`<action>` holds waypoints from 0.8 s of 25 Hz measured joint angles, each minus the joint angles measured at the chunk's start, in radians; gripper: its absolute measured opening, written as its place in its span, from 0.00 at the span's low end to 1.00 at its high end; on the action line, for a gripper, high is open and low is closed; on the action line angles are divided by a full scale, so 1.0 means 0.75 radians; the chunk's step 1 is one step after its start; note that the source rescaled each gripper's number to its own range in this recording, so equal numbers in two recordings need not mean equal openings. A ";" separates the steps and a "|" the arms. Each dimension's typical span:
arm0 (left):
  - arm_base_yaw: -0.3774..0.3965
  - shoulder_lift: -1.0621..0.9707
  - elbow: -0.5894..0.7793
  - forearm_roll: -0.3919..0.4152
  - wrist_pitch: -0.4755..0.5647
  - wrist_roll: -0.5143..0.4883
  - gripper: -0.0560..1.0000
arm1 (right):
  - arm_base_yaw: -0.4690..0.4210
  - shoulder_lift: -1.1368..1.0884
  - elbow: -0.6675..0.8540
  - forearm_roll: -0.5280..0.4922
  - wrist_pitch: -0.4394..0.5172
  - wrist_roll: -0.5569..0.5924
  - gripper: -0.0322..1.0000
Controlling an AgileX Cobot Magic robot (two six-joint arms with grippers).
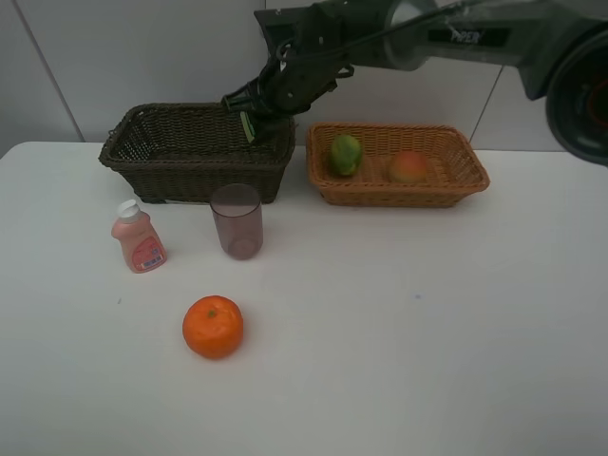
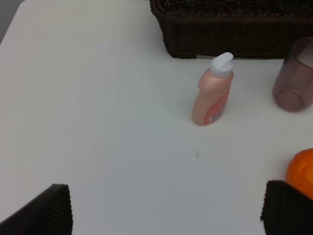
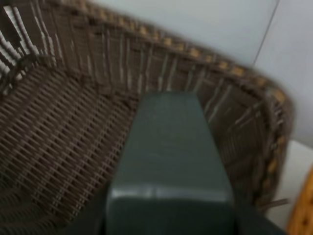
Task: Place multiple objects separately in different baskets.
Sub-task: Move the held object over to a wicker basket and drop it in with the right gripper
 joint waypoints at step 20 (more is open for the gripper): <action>0.000 0.000 0.000 0.000 0.000 0.000 1.00 | 0.000 0.068 0.003 0.000 -0.108 0.002 0.57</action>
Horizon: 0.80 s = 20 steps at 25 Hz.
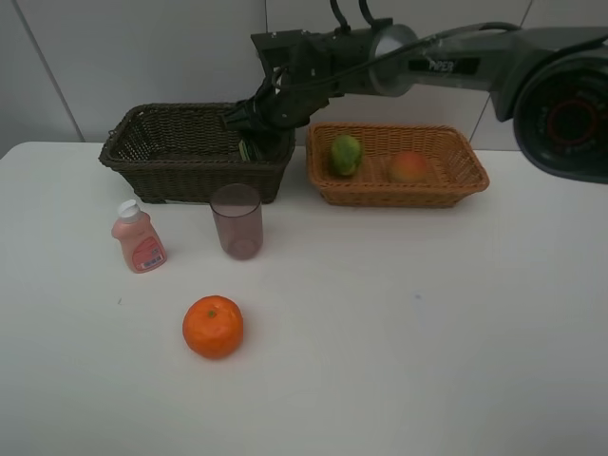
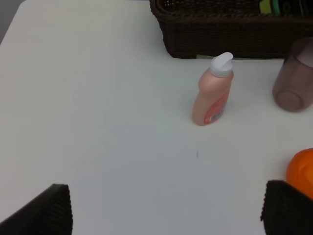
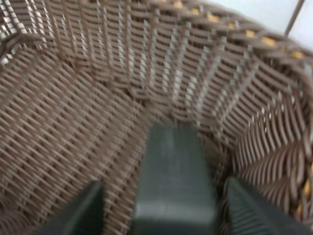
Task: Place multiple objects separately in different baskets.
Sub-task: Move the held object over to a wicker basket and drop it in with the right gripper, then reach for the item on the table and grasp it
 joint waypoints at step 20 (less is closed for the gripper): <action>0.000 0.000 0.000 0.000 0.000 0.000 1.00 | 0.000 -0.390 0.128 0.020 0.796 0.000 0.88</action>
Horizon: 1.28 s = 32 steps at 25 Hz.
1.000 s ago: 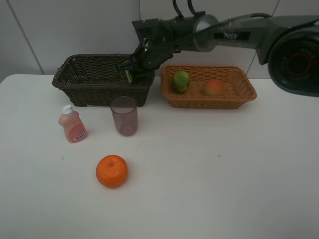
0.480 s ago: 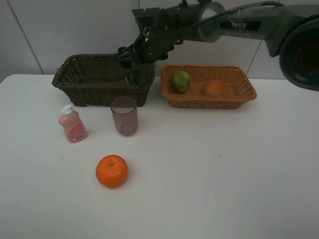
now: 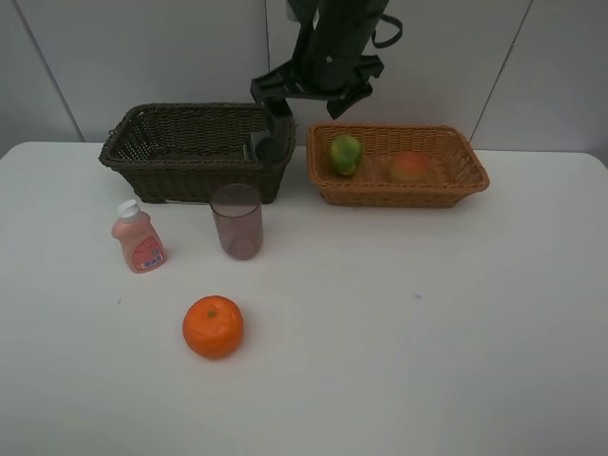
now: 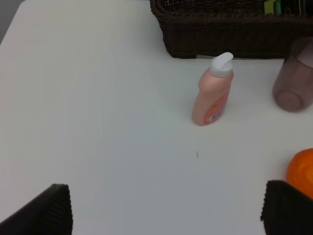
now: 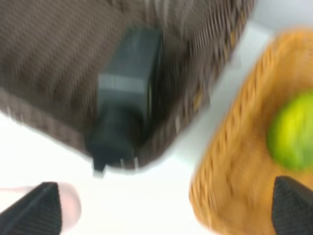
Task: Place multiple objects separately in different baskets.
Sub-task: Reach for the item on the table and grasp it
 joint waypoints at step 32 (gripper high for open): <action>0.000 0.000 0.000 0.000 0.000 0.000 1.00 | -0.714 -2.041 1.259 0.036 0.208 -0.055 0.88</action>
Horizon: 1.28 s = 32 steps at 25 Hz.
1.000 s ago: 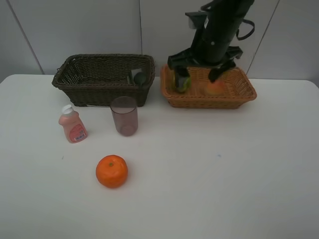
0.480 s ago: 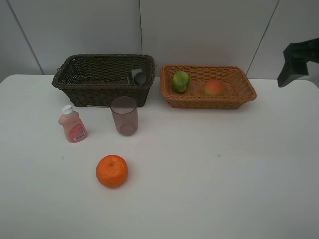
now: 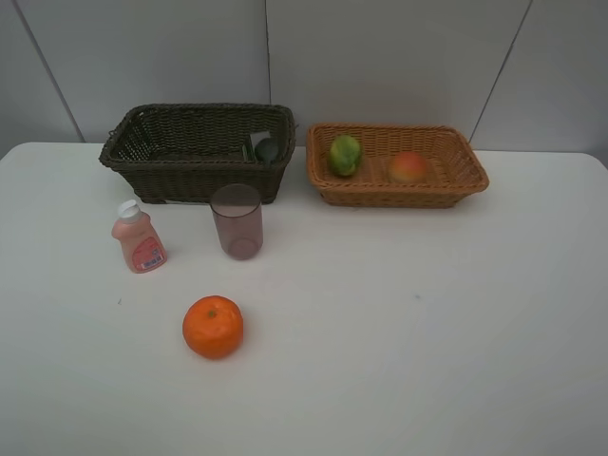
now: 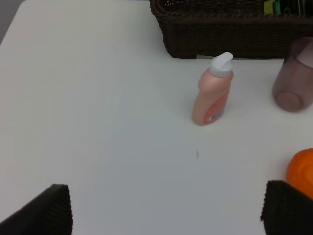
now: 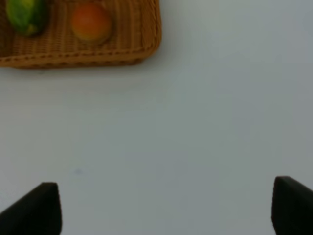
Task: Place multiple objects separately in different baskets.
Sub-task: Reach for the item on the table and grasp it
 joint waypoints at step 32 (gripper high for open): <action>0.000 0.000 0.000 0.000 0.000 0.000 1.00 | -0.008 -0.740 0.548 0.108 -0.156 -0.157 0.88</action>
